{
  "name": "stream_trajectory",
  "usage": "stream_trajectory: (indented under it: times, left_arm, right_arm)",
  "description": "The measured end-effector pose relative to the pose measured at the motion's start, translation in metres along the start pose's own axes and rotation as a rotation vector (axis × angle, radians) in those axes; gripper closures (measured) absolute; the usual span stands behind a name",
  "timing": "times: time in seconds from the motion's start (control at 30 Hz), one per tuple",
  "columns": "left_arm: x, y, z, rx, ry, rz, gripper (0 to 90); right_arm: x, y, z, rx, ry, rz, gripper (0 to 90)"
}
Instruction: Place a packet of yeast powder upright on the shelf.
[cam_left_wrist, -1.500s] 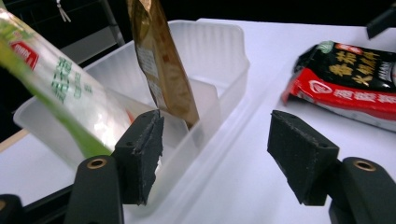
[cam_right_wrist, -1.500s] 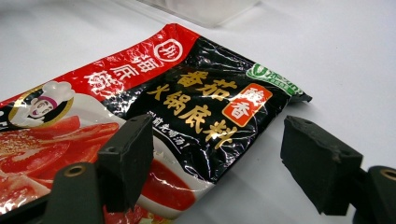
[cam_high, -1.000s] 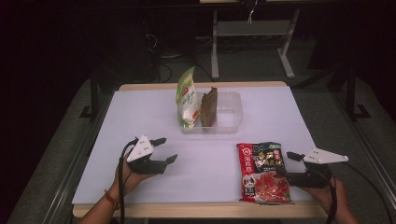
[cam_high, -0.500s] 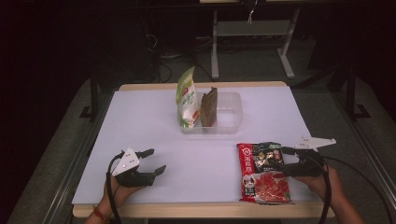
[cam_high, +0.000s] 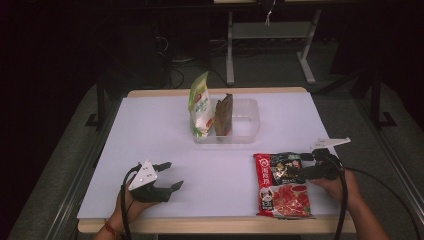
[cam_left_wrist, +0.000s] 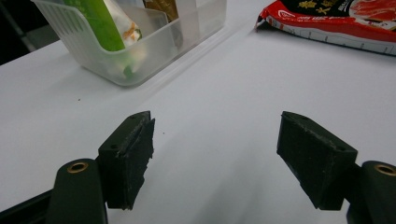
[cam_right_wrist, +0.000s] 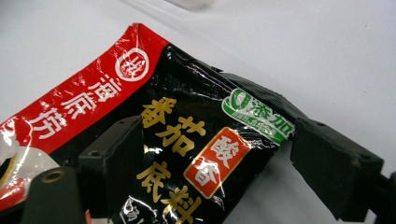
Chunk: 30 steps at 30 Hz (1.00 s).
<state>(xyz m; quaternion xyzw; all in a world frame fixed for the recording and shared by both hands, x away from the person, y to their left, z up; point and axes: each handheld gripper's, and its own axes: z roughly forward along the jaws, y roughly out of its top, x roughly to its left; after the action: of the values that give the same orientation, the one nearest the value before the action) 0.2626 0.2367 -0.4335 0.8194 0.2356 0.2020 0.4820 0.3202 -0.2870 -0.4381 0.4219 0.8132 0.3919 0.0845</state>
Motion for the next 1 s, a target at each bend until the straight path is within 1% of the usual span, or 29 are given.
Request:
stream_trajectory:
  times: [0.03, 0.07, 0.1, 0.13, 0.17, 0.2, 0.23, 0.3, 0.33, 0.37, 0.4, 0.43, 0.47, 0.5, 0.53, 0.6, 0.67, 0.73, 0.8, 0.83, 0.87, 0.93, 0.97, 1.0]
  left_arm:
    - [0.000, 0.000, 0.000, -0.004, -0.004, -0.011, 26.1]
    - [0.000, 0.000, 0.000, -0.004, -0.004, -0.011, 26.2]
    - [0.002, -0.001, 0.002, 0.001, -0.022, -0.034, 26.2]
    - [0.002, -0.001, 0.002, 0.001, -0.022, -0.034, 26.2]
    - [0.002, -0.001, 0.007, 0.021, -0.070, -0.072, 26.2]
    - [0.001, -0.001, 0.009, 0.029, -0.080, -0.071, 26.2]
    - [-0.001, 0.000, 0.011, 0.040, -0.088, -0.055, 26.1]
    - [-0.005, 0.002, 0.014, 0.043, -0.117, -0.047, 26.0]
    - [-0.005, 0.002, 0.014, 0.043, -0.117, -0.047, 26.1]
    - [-0.007, 0.004, 0.015, 0.040, -0.141, -0.048, 26.1]
    - [-0.007, 0.004, 0.017, 0.039, -0.171, -0.072, 26.2]
    - [-0.008, 0.005, 0.019, 0.042, -0.191, -0.085, 26.2]
    - [-0.008, 0.006, 0.022, 0.047, -0.202, -0.090, 26.2]
    - [-0.008, 0.006, 0.022, 0.047, -0.202, -0.090, 26.2]
    - [-0.010, 0.010, 0.032, 0.060, -0.259, -0.112, 26.2]
    - [-0.016, 0.015, 0.044, 0.079, -0.285, -0.101, 26.2]
    - [-0.022, 0.019, 0.056, 0.102, -0.326, -0.107, 26.1]
    - [-0.026, 0.021, 0.064, 0.126, -0.337, -0.093, 26.1]
    - [-0.027, 0.024, 0.073, 0.148, -0.360, -0.110, 26.1]
    - [-0.027, 0.024, 0.073, 0.148, -0.360, -0.110, 26.0]
    - [-0.027, 0.029, 0.081, 0.147, -0.359, -0.124, 26.0]
    - [-0.029, 0.034, 0.089, 0.153, -0.369, -0.106, 26.0]
    - [-0.029, 0.034, 0.089, 0.153, -0.369, -0.106, 26.0]
    - [-0.030, 0.040, 0.100, 0.160, -0.366, -0.103, 26.0]
  right_arm:
    - [0.000, 0.000, 0.000, -0.001, -0.001, 0.000, 17.0]
    - [0.000, 0.000, 0.000, 0.000, -0.002, 0.000, 17.1]
    - [-0.001, 0.000, 0.001, 0.005, -0.004, -0.003, 17.1]
    - [-0.001, 0.000, 0.001, 0.005, -0.004, -0.003, 17.1]
    - [-0.002, -0.001, 0.001, 0.003, 0.002, 0.012, 16.6]
    - [-0.002, -0.002, 0.001, 0.002, 0.013, 0.022, 16.0]
    - [-0.002, -0.003, 0.001, 0.002, 0.015, 0.023, 15.8]
    - [0.001, -0.007, 0.003, 0.015, 0.020, 0.030, 16.4]
    - [0.001, -0.009, 0.004, 0.032, 0.049, 0.032, 22.3]
    - [0.005, -0.013, 0.006, 0.062, 0.082, 0.024, 17.2]
    - [0.008, -0.014, 0.007, 0.060, 0.082, 0.015, 16.6]
    - [0.012, -0.016, 0.005, 0.064, 0.086, 0.015, 16.6]
    - [0.013, -0.017, 0.003, 0.074, 0.089, 0.018, 16.8]
    - [0.013, -0.017, 0.003, 0.074, 0.089, 0.018, 16.8]
    - [0.015, -0.019, 0.000, 0.085, 0.102, 0.018, 16.9]
    - [0.017, -0.021, -0.002, 0.094, 0.118, 0.020, 16.9]
    - [0.019, -0.021, -0.003, 0.111, 0.128, 0.017, 16.8]
    - [0.022, -0.021, -0.005, 0.136, 0.140, 0.010, 16.8]
    - [0.023, -0.021, -0.006, 0.158, 0.152, 0.005, 16.9]
    - [0.023, -0.021, -0.006, 0.158, 0.152, 0.005, 16.9]
    - [0.026, -0.020, -0.008, 0.187, 0.158, 0.006, 16.9]
    - [0.027, -0.020, -0.009, 0.201, 0.159, 0.009, 16.9]
    - [0.028, -0.021, -0.009, 0.201, 0.162, 0.015, 16.9]
    - [0.029, -0.022, -0.010, 0.202, 0.167, 0.017, 17.4]
